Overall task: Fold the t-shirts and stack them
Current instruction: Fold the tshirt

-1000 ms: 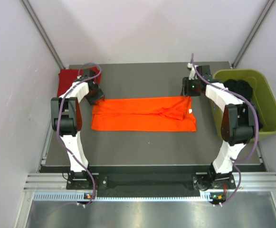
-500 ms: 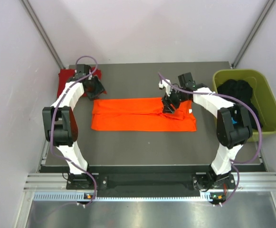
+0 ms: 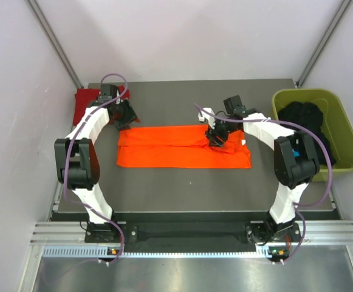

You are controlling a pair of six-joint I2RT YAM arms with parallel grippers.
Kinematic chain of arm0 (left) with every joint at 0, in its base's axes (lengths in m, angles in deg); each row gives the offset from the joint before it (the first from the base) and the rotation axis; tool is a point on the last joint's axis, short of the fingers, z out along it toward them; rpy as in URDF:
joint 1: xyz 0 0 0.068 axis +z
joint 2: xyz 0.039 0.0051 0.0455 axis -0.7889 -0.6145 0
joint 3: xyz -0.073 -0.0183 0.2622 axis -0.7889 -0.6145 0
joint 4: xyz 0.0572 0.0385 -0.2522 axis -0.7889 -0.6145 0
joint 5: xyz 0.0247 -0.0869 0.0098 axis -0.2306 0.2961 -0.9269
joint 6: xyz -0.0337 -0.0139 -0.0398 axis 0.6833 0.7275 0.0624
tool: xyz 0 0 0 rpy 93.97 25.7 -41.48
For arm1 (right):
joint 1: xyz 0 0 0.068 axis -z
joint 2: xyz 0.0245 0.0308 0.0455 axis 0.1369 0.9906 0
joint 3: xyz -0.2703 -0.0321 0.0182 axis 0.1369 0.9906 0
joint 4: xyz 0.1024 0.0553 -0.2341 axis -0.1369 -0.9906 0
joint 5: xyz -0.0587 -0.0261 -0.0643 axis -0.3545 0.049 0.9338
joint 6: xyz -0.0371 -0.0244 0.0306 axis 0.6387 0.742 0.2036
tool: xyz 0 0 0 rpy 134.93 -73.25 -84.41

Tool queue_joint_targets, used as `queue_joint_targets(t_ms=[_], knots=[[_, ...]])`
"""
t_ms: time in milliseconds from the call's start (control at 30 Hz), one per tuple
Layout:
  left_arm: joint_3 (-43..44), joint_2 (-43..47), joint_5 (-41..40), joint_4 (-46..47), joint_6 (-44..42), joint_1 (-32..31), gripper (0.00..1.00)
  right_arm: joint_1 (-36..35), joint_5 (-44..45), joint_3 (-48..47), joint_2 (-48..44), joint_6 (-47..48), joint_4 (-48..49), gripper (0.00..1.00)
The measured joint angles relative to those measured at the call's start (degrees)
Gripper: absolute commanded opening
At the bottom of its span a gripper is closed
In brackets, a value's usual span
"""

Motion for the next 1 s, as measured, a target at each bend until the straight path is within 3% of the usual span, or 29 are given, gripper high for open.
queue_joint_targets(t_ms=[133, 233, 333, 400, 500, 733, 1000], knots=[[0.0, 0.0, 0.1, 0.0, 0.0, 0.0, 0.6, -1.5, 2.1, 0.3, 0.1, 0.2, 1.7, 0.56], [0.0, 0.0, 0.2, 0.1, 0.0, 0.0, 0.6, -2.7, 3.1, 0.3, 0.1, 0.2, 2.0, 0.44], [-0.1, 0.0, 0.4, 0.4, 0.0, 0.0, 0.59, -4.2, 5.0, 0.3, 0.1, -0.7, 2.0, 0.23], [-0.3, 0.0, 0.7, 0.8, 0.1, 0.0, 0.59, -5.5, 7.2, 0.4, 0.1, -2.6, 2.0, 0.21], [-1.4, 0.0, 1.3, 1.4, 0.4, 0.0, 0.59, -7.6, 10.2, 1.4, 0.0, -6.5, 2.2, 0.21], [-4.1, 0.0, 2.1, 2.2, 1.5, 0.0, 0.59, -11.6, 15.7, 3.3, -0.8, -21.5, 1.7, 0.4], [-4.3, -0.1, 2.1, 3.6, 1.6, 0.0, 0.59, -11.4, 20.6, 5.2, -5.0, -37.9, 1.8, 0.44]])
